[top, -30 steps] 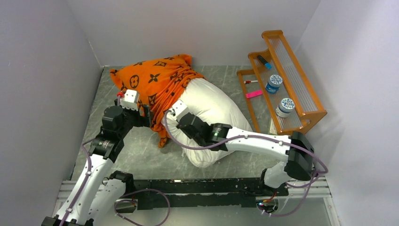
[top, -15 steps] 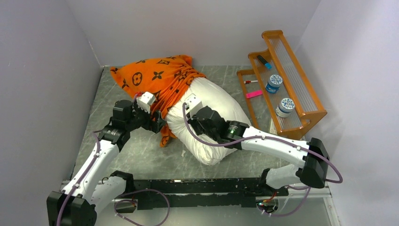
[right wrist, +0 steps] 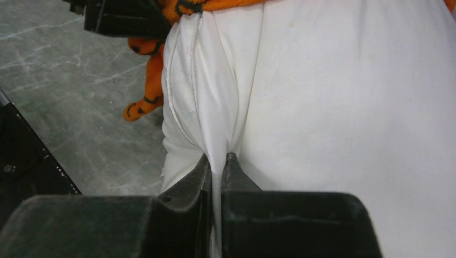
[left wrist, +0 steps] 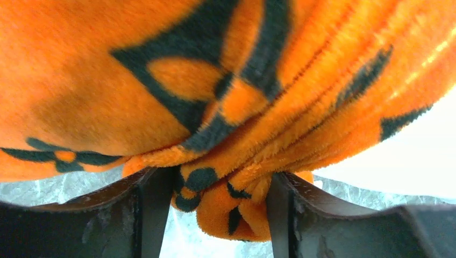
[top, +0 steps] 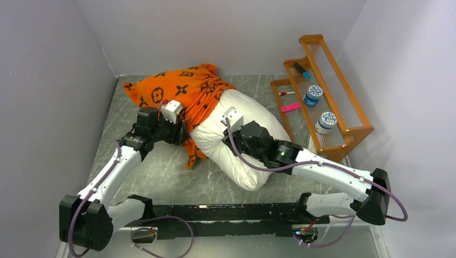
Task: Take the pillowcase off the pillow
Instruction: Remove the pillow from the pillowcase.
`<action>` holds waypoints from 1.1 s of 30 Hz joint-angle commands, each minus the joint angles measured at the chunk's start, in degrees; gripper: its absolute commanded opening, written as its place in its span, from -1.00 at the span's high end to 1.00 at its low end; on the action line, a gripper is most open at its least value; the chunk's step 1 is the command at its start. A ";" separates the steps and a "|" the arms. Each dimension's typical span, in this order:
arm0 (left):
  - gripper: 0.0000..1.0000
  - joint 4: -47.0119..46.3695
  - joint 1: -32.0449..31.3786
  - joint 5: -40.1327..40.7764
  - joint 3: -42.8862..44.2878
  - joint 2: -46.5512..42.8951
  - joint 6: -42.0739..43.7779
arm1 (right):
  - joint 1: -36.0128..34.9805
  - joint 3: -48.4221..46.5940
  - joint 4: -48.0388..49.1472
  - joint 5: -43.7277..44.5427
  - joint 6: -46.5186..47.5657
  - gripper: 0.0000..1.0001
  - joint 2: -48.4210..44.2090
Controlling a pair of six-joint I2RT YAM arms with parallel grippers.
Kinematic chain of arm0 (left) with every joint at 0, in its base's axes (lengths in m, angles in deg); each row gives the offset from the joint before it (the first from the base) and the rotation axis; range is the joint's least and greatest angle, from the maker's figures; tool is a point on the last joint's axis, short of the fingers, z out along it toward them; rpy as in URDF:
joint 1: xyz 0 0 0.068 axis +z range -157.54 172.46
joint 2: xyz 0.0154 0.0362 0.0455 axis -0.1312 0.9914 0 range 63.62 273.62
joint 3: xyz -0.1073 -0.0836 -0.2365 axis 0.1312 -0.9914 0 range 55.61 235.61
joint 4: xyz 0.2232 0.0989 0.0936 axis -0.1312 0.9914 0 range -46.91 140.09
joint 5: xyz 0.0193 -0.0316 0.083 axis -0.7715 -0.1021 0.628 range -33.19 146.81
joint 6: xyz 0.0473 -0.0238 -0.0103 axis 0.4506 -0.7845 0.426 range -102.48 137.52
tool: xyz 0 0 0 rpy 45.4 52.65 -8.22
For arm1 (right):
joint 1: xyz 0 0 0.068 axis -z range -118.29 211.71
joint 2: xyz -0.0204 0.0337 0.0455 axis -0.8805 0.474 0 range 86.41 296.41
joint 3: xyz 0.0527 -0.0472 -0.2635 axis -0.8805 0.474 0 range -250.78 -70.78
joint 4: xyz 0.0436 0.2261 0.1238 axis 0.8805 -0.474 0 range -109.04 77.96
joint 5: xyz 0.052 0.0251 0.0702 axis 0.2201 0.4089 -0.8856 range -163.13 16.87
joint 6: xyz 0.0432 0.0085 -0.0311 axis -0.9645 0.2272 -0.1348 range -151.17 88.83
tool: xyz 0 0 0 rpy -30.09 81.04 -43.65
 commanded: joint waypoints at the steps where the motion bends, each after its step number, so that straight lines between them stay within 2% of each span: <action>1: -0.09 2.57 0.33 7.19 5.07 3.71 -1.09 | 0.61 -0.14 -2.57 -0.76 0.26 1.00 -6.76; 3: 0.29 2.75 0.34 8.23 6.41 4.94 -2.13 | 0.58 0.21 -3.09 -1.26 0.47 1.00 -7.91; 4: 0.40 2.82 0.33 9.52 7.04 5.29 -3.41 | 0.69 0.45 -3.38 -1.39 0.49 1.00 -8.48; 6: 0.50 3.06 0.42 13.25 8.49 6.06 -4.06 | 0.64 0.69 -4.22 -1.51 0.58 1.00 -9.50; 9: 0.79 3.30 0.47 19.42 11.09 7.05 -4.56 | 0.66 1.10 -5.28 -1.82 0.41 1.00 -11.15; 11: 0.89 2.83 0.47 23.89 12.97 7.42 -5.30 | 0.77 1.37 -5.82 -2.71 0.25 1.00 -12.26; 15: 0.90 1.55 0.80 30.50 19.03 8.58 -5.02 | 0.78 1.77 -6.56 -3.28 -0.16 1.00 -14.87; 25: 0.90 -2.70 2.93 38.97 35.56 16.07 -4.04 | 0.72 1.77 -9.58 -3.66 -0.86 1.00 -21.51; 29: 0.90 -3.76 5.48 40.00 35.35 17.61 -5.56 | 0.77 1.90 -10.65 -5.50 -0.50 1.00 -23.45; 33: 0.90 -8.54 8.10 41.72 27.22 17.34 -7.57 | 0.76 2.74 -10.66 -11.33 0.84 1.00 -22.89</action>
